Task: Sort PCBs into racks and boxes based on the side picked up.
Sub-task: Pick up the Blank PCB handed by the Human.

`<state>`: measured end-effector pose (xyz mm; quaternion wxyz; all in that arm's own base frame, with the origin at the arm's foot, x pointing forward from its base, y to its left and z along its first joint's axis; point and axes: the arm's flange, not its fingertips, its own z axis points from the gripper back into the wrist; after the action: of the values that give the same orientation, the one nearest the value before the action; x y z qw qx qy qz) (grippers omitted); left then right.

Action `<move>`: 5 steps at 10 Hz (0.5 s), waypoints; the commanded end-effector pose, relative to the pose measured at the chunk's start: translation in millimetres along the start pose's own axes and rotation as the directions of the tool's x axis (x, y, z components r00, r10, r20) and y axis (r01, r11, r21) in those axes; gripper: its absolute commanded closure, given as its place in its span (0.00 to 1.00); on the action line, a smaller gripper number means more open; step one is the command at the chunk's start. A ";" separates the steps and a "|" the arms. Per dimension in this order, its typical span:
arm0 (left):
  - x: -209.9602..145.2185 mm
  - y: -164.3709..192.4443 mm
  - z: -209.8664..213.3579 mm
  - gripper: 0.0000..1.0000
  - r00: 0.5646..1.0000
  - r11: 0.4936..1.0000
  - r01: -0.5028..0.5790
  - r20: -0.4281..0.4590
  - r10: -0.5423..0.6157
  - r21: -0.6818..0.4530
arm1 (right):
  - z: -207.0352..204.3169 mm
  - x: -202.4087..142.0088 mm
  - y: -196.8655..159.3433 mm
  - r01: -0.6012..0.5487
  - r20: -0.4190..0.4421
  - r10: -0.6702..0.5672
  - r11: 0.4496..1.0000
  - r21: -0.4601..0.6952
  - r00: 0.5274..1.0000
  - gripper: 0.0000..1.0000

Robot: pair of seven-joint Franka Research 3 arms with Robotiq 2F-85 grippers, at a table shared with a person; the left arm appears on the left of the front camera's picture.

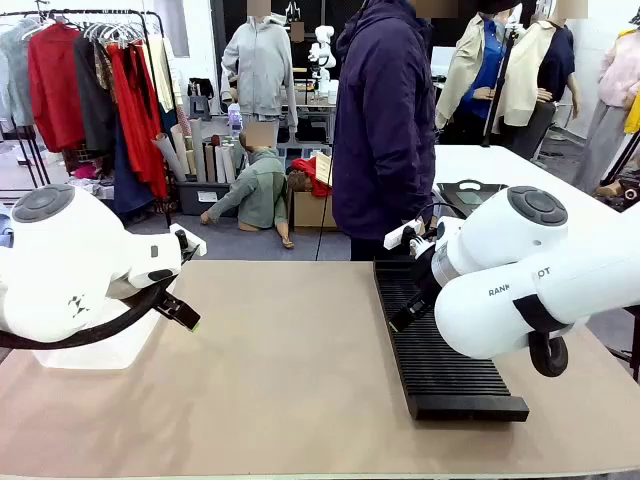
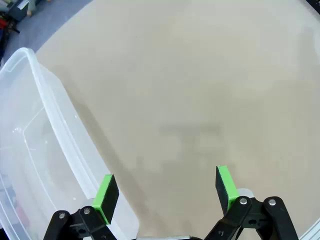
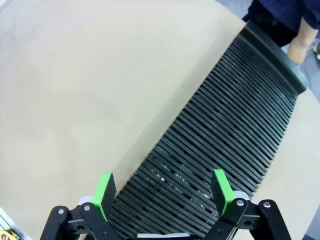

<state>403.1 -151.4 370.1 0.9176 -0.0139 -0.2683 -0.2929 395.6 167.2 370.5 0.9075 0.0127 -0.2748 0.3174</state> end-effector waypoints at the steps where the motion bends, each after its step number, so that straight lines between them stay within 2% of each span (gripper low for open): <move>1: 0.0 0.0 0.1 0.00 1.000 1.000 0.000 0.000 0.000 0.000 | 0.1 0.0 0.0 0.000 0.000 0.000 1.000 0.000 1.000 0.00; 5: 0.0 0.0 0.1 0.00 1.000 1.000 0.000 0.000 0.000 0.000 | 0.1 0.0 0.0 0.000 0.000 0.000 1.000 0.000 1.000 0.00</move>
<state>403.1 -151.5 370.1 0.9176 -0.0139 -0.2683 -0.2929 395.6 167.3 370.5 0.9075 0.0126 -0.2748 0.3176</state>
